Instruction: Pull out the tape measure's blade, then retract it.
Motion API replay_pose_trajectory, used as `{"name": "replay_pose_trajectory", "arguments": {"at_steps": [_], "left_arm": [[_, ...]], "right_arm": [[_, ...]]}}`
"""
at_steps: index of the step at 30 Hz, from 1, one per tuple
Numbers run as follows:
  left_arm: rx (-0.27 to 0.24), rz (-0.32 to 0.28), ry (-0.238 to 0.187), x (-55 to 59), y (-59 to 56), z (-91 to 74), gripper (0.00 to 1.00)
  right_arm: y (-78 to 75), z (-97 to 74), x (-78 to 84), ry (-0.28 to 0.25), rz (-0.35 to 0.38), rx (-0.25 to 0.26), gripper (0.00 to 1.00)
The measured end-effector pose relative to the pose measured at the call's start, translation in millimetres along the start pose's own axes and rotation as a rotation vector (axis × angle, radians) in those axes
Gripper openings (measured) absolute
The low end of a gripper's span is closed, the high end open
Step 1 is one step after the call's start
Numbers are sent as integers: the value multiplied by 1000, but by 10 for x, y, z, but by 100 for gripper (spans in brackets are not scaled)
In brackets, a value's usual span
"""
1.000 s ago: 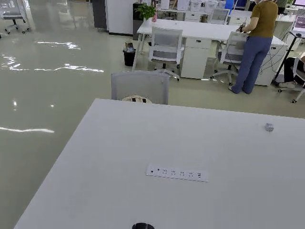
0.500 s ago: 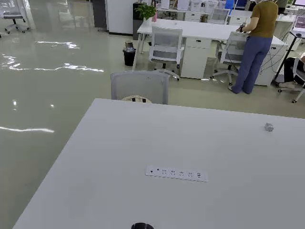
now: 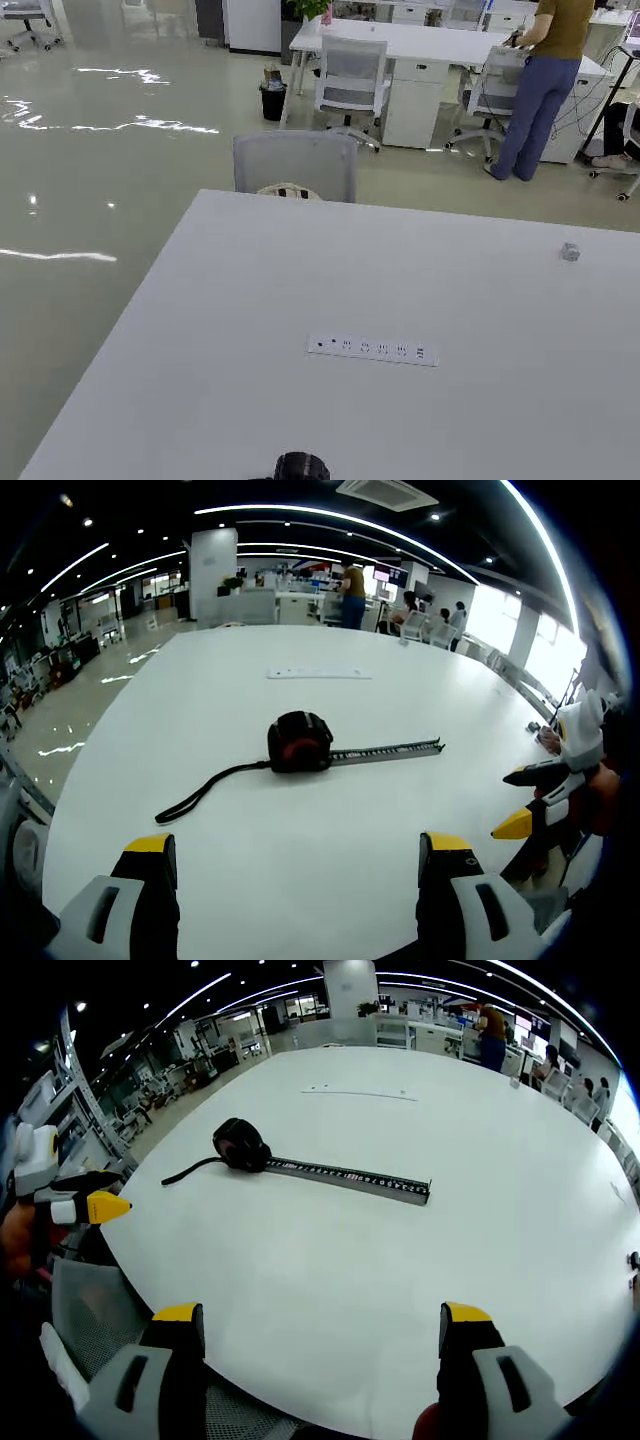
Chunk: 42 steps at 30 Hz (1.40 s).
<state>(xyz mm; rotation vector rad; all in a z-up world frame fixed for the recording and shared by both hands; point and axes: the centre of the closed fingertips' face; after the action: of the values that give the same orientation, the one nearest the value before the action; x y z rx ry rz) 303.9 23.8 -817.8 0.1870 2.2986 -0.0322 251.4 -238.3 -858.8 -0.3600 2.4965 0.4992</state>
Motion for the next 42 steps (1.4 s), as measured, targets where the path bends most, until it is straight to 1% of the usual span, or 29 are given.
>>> {"name": "replay_pose_trajectory", "arguments": {"at_steps": [4, 8, 10, 15, 22, 23, 26, 30, 38, 42], "left_arm": [[-4, -1, -4, -21, -57, 23, 98], [-4, 7, -1, -4, -102, 58, 98], [-7, 4, 1, 3, -106, 78, 97], [-18, -9, -10, -55, -103, 112, 96], [-21, -3, -12, -79, -114, 142, 96], [-21, -4, -16, -121, -124, 184, 96], [-19, -10, -12, -153, -158, 287, 96], [-22, -8, -11, -178, -173, 333, 95], [-29, -9, 1, -187, -203, 448, 94], [-40, -8, -1, -222, -214, 514, 93]], "right_arm": [[-30, 35, 5, 9, -6, -6, 100], [-66, 40, -19, 7, -6, -8, 100], [-85, 40, -30, 7, -6, -7, 100], [-134, 61, -33, 10, -4, -3, 100], [-159, 87, -34, 11, -4, -4, 100], [-168, 115, -51, 17, -8, -6, 100], [-212, 193, -76, 32, -16, -11, 100], [-263, 227, -104, 36, -21, -11, 100], [-363, 282, -128, 51, -28, -11, 100], [-425, 316, -142, 52, -30, -15, 99]]}}
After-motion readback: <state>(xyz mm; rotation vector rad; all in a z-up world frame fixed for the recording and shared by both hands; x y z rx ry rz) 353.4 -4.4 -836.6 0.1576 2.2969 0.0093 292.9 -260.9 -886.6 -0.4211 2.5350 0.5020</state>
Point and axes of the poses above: the centre of the closed fingertips' face, and the gripper's own axes: z roughly forward along the fingers, y roughly to its left, x roughly out of its underside, and after that the axes turned 10 degrees about -x, right-handed
